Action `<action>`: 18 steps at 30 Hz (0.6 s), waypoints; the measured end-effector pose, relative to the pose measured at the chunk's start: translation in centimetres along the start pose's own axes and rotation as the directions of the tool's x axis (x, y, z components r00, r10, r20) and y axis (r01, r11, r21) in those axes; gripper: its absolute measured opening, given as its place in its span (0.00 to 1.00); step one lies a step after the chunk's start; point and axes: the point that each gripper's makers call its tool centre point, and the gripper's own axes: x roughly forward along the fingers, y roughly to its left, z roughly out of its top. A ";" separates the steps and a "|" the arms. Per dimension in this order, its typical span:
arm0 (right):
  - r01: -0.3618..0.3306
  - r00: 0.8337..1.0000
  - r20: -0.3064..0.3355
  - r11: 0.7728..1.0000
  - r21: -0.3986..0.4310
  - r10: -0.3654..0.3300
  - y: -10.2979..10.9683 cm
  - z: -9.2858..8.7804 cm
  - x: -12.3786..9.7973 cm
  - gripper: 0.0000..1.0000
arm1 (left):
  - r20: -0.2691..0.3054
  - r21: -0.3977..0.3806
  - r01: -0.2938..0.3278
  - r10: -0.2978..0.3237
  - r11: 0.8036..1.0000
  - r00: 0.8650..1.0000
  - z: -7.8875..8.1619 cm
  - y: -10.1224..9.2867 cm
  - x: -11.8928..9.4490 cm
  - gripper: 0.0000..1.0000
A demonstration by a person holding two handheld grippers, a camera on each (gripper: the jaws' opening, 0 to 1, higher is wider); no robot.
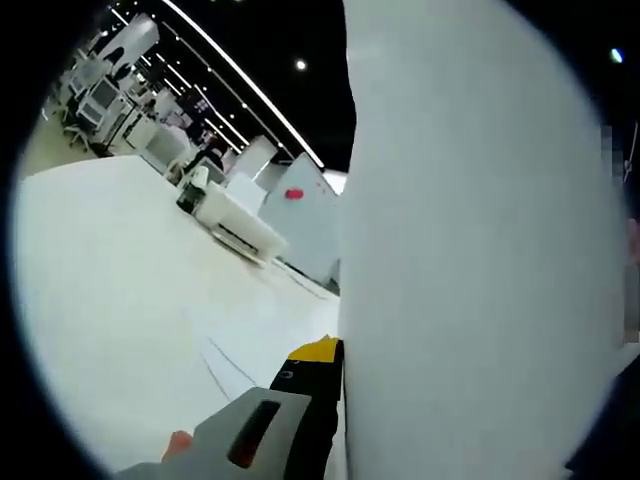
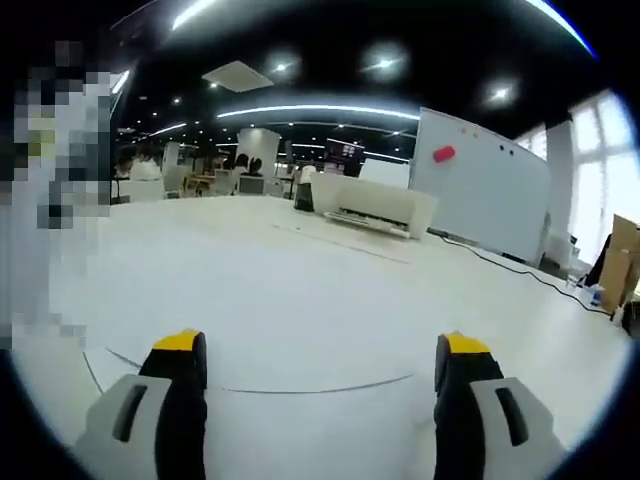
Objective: Organize the stack of printing papers by aligning and flattening the scattered papers on the table
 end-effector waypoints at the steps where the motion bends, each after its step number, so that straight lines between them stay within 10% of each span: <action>1: 0.000 1.000 0.000 1.000 0.001 0.000 -0.1 0.0 0.0 0.90 | 0.001 -0.001 0.000 0.000 1.000 1.000 0.0 0.0 -0.1 0.06; 18: 0.008 1.000 -0.003 1.000 0.005 -0.008 -0.4 -0.5 -0.5 0.90 | 0.000 0.006 -0.003 0.003 1.000 1.000 0.1 0.2 -0.4 0.06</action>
